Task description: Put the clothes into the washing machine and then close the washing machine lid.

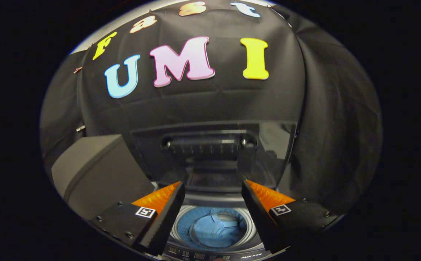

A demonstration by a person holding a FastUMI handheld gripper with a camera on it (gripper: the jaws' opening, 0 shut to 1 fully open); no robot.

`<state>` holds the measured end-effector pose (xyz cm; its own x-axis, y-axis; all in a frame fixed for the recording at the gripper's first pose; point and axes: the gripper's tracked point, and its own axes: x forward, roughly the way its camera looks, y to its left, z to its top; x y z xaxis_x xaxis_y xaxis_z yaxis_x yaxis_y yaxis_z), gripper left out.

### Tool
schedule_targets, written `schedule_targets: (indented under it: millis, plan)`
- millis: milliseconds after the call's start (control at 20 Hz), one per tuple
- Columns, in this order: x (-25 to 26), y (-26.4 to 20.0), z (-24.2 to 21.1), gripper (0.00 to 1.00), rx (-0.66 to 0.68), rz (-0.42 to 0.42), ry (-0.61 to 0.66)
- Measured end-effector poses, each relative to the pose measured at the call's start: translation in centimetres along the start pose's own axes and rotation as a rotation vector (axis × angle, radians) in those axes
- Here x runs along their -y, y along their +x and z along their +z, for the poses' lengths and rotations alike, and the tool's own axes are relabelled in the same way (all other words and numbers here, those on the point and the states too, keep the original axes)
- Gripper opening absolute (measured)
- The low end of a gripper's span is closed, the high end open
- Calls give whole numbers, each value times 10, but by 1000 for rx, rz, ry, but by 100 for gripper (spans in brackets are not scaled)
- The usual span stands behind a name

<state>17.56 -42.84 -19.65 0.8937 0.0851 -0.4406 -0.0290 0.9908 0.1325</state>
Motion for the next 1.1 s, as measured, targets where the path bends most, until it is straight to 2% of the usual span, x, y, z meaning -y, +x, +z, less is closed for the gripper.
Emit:
schedule_targets:
  millis: [200,300,350,450,600,800,1100]
  plan:
    - [-13,7,55,99,87,25,-67]
    - [-31,19,88,99,151,82,-134]
    - [-33,26,94,99,154,94,-126]
    - [-29,44,88,99,109,88,-65]
    - [-20,75,82,98,15,12,13]
    - [-14,108,80,98,-8,-32,-27]
    - [-14,106,78,99,-6,-33,-39]
